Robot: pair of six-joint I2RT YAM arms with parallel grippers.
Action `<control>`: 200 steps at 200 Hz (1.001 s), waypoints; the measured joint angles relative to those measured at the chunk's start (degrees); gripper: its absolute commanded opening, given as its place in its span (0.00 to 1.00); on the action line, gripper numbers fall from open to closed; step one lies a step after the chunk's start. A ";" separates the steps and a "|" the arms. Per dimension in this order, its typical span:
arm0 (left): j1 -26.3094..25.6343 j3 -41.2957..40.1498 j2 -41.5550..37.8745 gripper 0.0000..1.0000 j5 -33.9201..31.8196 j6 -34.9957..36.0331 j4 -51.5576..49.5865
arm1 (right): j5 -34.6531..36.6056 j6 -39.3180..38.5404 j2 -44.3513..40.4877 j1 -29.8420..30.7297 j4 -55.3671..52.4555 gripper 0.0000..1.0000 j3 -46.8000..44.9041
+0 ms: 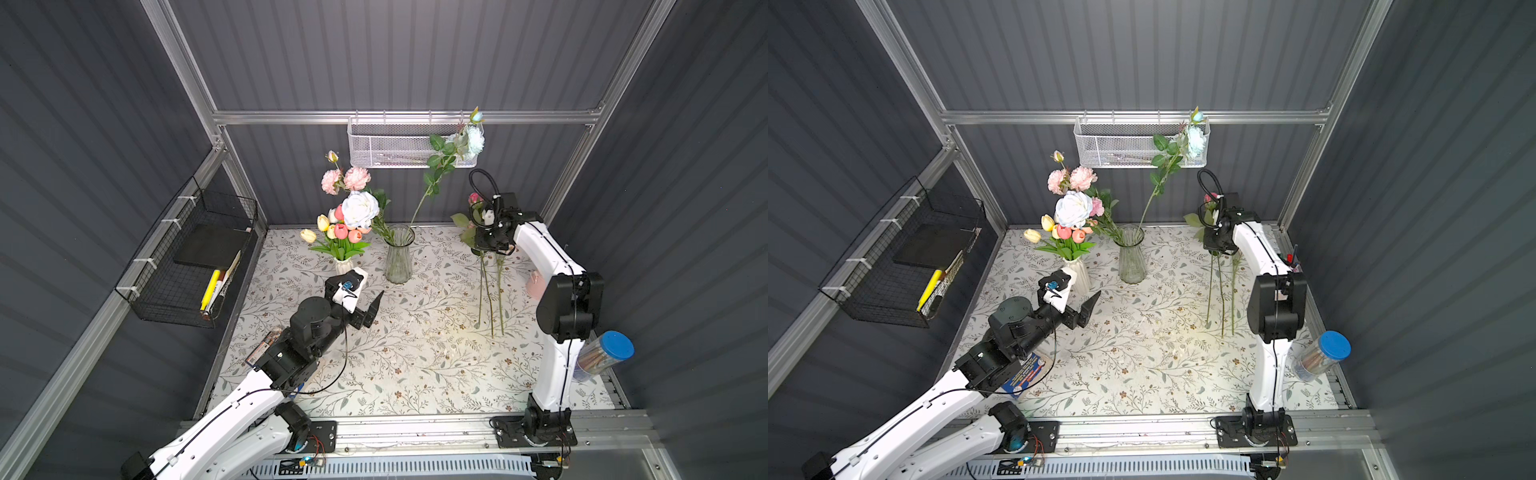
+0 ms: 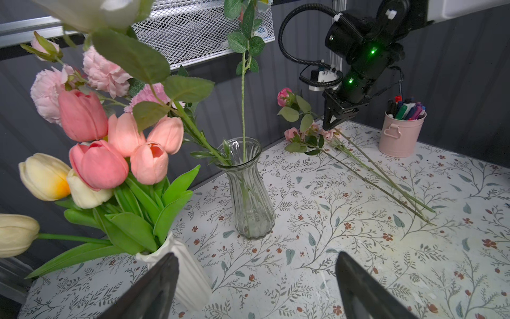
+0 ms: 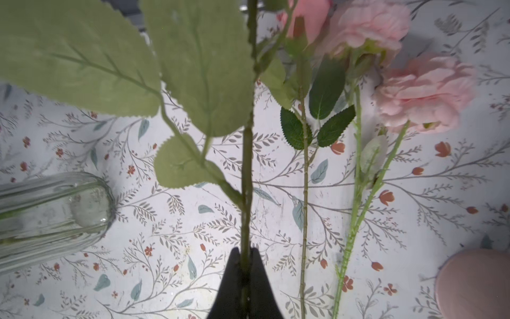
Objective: Pick out pink flowers from the vase
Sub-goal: Place the flower at the center of the board.
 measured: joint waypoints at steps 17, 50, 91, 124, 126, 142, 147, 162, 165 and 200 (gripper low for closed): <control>0.00 0.00 0.00 0.90 0.22 0.00 0.02 | 0.46 -1.77 3.26 0.57 -1.92 0.00 2.43; -0.02 0.00 0.00 0.90 0.46 0.00 0.00 | 2.56 -4.44 9.07 1.86 -3.65 0.00 5.53; -0.11 0.00 0.00 0.90 0.46 0.02 0.00 | 5.88 -4.94 15.54 2.80 -4.39 0.01 10.10; -0.11 0.00 0.02 0.90 0.61 0.04 0.00 | 8.76 -4.55 18.84 2.80 -4.57 0.02 12.09; -0.11 0.00 0.02 0.90 0.61 0.07 0.02 | 8.92 -4.55 18.99 2.78 -4.57 0.02 12.17; -0.11 0.00 0.04 0.91 0.63 0.24 0.02 | 9.68 -3.98 20.15 2.69 -4.57 0.04 12.90; -0.11 0.00 0.04 0.91 0.66 0.24 0.02 | 9.88 -3.76 20.39 2.69 -4.46 0.05 13.00; -0.11 0.00 0.13 0.90 0.68 0.28 0.02 | 10.64 -3.19 21.16 2.69 -4.11 0.06 13.09; -0.11 0.00 0.13 0.91 0.68 0.33 0.04 | 10.78 -3.06 21.27 2.69 -4.00 0.06 13.09; -0.11 0.00 0.50 0.91 1.05 0.44 0.07 | 11.91 -2.27 22.01 2.69 -3.28 0.14 13.11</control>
